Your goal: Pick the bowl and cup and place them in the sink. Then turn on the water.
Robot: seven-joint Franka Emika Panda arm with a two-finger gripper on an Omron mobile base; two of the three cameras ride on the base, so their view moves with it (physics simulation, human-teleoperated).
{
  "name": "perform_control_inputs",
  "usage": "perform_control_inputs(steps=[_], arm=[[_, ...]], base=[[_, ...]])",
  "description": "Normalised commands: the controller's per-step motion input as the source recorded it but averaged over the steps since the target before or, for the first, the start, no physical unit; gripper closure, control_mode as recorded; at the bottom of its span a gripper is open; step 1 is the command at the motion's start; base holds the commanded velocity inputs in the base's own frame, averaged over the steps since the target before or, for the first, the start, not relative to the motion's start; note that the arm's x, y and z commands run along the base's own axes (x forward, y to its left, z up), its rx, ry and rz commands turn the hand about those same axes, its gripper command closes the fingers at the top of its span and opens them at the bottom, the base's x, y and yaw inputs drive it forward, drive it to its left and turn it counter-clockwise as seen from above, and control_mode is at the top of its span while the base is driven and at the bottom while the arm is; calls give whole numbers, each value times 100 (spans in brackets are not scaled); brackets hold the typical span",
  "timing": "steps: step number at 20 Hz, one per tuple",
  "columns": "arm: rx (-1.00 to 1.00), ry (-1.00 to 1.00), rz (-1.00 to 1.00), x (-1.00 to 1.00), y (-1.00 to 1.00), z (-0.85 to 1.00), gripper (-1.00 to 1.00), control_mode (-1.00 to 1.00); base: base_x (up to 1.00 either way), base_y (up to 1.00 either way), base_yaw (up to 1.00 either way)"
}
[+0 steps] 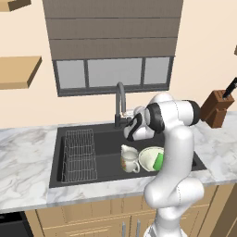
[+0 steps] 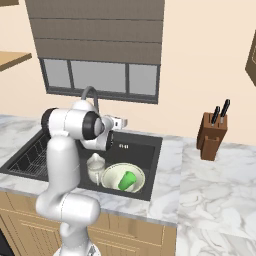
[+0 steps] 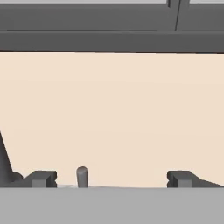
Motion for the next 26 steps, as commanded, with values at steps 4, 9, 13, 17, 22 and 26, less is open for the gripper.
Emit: perform_control_inputs(steps=[4,9,13,17,22,26], arm=[[0,-2,0,9,5,-21,-100,-100],[0,-2,0,7,2,-16,-100,-100],[0,-2,0,10,1,-4,-100,-100],[0,-2,0,8,0,0,-100,-100],[0,0,0,1,0,0,-100,-100],[0,0,0,0,-4,0,-100,-100]], base=[[0,0,0],[0,0,0],[0,0,0],[0,0,0],[0,0,0],[0,0,0]])
